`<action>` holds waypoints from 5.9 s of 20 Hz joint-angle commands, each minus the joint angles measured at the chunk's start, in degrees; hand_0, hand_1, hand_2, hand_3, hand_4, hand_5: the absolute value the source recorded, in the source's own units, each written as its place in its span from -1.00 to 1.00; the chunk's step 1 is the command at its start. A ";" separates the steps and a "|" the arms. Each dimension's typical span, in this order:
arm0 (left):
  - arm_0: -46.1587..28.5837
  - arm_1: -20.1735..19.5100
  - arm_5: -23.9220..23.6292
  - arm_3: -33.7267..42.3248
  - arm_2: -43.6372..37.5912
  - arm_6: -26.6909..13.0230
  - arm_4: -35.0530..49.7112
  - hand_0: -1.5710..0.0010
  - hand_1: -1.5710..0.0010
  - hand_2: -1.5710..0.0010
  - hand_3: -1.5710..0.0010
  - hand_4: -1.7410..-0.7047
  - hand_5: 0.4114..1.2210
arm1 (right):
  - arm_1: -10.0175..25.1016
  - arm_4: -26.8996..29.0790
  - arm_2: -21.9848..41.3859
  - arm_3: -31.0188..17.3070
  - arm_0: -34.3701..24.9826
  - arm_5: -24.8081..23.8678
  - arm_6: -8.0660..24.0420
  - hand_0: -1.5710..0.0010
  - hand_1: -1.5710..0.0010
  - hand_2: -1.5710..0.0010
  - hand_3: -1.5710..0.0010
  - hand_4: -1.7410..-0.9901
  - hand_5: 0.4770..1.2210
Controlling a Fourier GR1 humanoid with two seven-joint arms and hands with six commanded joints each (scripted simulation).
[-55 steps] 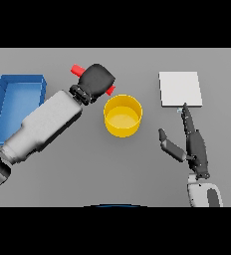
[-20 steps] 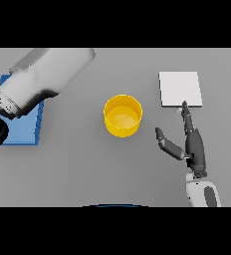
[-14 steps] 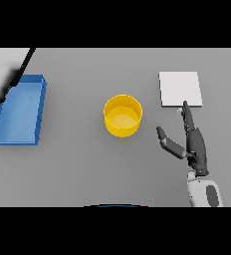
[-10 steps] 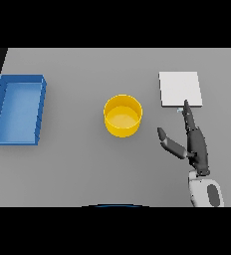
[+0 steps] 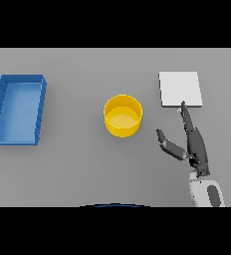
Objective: Pick up the red beaker and tilt it to pour out 1 green nut into yellow bowl. Pick up the yellow bowl and place it on the metallic measuring scale.
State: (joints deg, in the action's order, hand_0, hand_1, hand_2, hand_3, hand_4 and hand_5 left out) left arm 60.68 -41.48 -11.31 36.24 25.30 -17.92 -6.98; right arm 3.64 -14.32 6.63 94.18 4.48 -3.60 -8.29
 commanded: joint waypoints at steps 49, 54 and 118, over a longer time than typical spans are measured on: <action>-28.32 -7.12 -1.89 30.72 5.45 -10.21 17.55 1.00 1.00 1.00 1.00 0.83 -0.25 | 16.48 -23.57 15.75 -6.66 -22.64 15.11 5.51 1.00 1.00 1.00 1.00 0.24 -0.49; -27.68 -7.26 -1.60 30.77 5.68 -10.35 17.23 1.00 1.00 1.00 1.00 0.82 -0.23 | 17.61 -25.34 19.39 -11.31 -28.95 20.16 2.31 1.00 1.00 1.00 1.00 0.24 -0.52; -28.37 -10.44 -1.71 35.21 5.23 -13.31 17.54 1.00 1.00 1.00 1.00 0.81 -0.19 | 31.36 -25.14 20.23 -21.67 -48.58 36.27 3.55 -1.00 -1.00 -1.00 -0.56 -0.94 1.00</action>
State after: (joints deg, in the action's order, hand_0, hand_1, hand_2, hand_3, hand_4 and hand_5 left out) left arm 32.31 -51.93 -13.03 71.46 30.52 -31.23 10.55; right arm 35.03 -39.47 26.86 72.47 -44.07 32.71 -4.53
